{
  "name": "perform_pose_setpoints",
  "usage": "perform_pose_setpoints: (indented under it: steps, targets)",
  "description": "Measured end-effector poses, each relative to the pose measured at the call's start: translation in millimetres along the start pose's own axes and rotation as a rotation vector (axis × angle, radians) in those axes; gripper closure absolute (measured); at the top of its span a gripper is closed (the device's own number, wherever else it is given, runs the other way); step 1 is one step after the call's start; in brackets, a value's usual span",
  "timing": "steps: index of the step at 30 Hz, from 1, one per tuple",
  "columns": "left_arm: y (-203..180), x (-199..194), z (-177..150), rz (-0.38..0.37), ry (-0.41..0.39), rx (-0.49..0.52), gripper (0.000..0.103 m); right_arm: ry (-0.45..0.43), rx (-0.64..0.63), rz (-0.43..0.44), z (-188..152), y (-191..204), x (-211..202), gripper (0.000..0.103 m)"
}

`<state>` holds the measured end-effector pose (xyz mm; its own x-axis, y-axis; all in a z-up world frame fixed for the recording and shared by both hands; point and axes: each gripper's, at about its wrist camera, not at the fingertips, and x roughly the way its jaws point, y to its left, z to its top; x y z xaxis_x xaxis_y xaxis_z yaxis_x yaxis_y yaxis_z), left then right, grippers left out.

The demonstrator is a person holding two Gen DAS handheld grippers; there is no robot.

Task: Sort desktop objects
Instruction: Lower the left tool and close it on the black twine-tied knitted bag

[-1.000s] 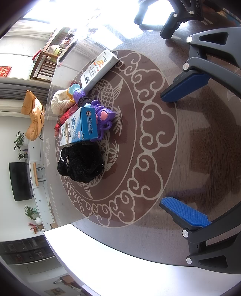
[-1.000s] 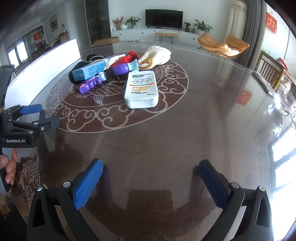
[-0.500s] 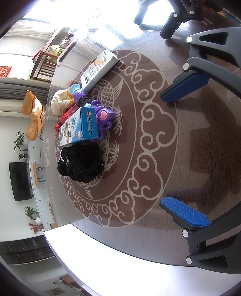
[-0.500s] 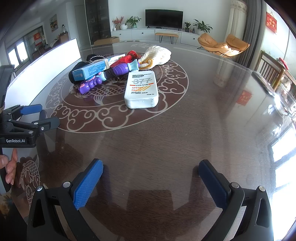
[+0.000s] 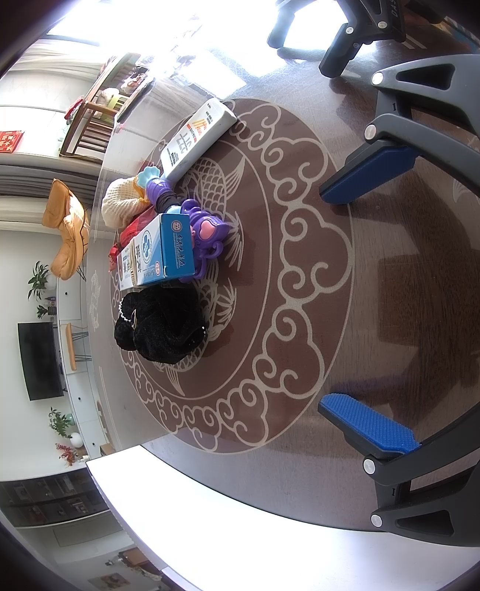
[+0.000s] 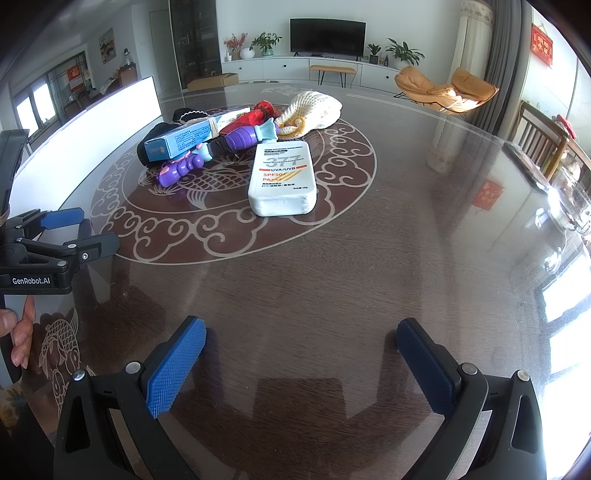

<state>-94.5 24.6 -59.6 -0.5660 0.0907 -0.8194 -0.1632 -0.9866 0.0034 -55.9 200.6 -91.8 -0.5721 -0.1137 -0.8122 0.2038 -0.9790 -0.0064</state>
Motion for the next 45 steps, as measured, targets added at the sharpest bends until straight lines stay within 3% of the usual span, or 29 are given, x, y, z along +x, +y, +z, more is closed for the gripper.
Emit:
perform_pose_setpoints:
  steps: [4, 6, 8, 13, 15, 18, 23, 25, 26, 28, 29, 30, 35, 41, 43, 44, 45]
  targets:
    - [1.2, -0.8, -0.4, -0.012, 0.001, 0.003, 0.000, 0.000, 0.000, 0.000, 0.0, 0.0, 0.0, 0.000]
    - [12.2, -4.6, 1.6, -0.071, -0.007, -0.022, 0.000, 0.000, 0.000, 0.000, 0.0, 0.0, 0.0, 0.000]
    - [38.7, -9.7, 4.6, -0.136, -0.048, -0.130, 0.000, 0.000, 0.000, 0.000, 0.0, -0.1, 0.0, 0.000]
    - [93.6, 1.8, 31.3, -0.151, -0.043, -0.330, 0.000, 0.000, 0.000, -0.002, 0.0, 0.1, 0.0, 0.000]
    - [95.2, 5.2, 50.7, -0.151, -0.057, -0.321, 0.000, 0.001, 0.000, -0.005, 0.2, -0.1, 0.1, 0.000]
    - [84.9, 11.4, 84.9, -0.095, -0.085, -0.266, 0.000, 0.001, 0.000, -0.005, 0.1, -0.1, 0.1, 0.000]
    - [68.7, 62.5, 120.3, -0.051, 0.042, -0.221, 0.001, 0.001, 0.000, -0.005, 0.0, -0.1, 0.1, 0.000]
    - [60.7, 75.4, 124.0, -0.074, 0.054, -0.210, 0.004, 0.001, 0.000, -0.005, 0.0, -0.1, 0.1, 0.000]
    - [59.2, 75.9, 126.2, -0.081, 0.038, -0.212, 0.009, 0.001, 0.000, -0.005, 0.0, -0.2, 0.1, 0.000]
    - [51.9, 75.9, 130.7, -0.052, 0.027, -0.171, 0.037, 0.001, 0.000, -0.005, 0.1, -0.1, 0.1, 0.000]
    - [48.6, 74.8, 131.8, -0.067, 0.027, -0.148, 0.068, 0.001, 0.000, -0.005, 0.0, -0.1, 0.2, 0.000]
    - [47.2, 74.0, 132.0, -0.086, 0.034, -0.136, 0.076, 0.001, 0.000, -0.005, -0.2, -0.3, 0.1, 0.000]
    - [56.2, 43.9, 94.3, -0.080, 0.010, -0.132, 0.077, 0.001, 0.000, -0.005, -0.4, -0.4, 0.0, 0.000]
    - [56.5, -17.1, 0.2, -0.115, -0.004, -0.151, 0.075, 0.001, 0.000, -0.005, -0.6, -0.3, 0.0, 0.000]
    - [52.7, -31.2, -19.3, -0.113, -0.017, -0.160, 0.067, 0.001, 0.000, -0.005, -0.6, -0.3, 0.0, 0.000]
    - [52.3, -37.9, -25.7, -0.104, -0.030, -0.167, 0.052, 0.001, 0.000, -0.005, -0.6, -0.2, 0.0, 0.000]
    - [50.4, -42.9, -29.3, -0.097, -0.049, -0.172, 0.027, 0.001, 0.000, -0.005, -0.6, -0.2, 0.0, 0.000]
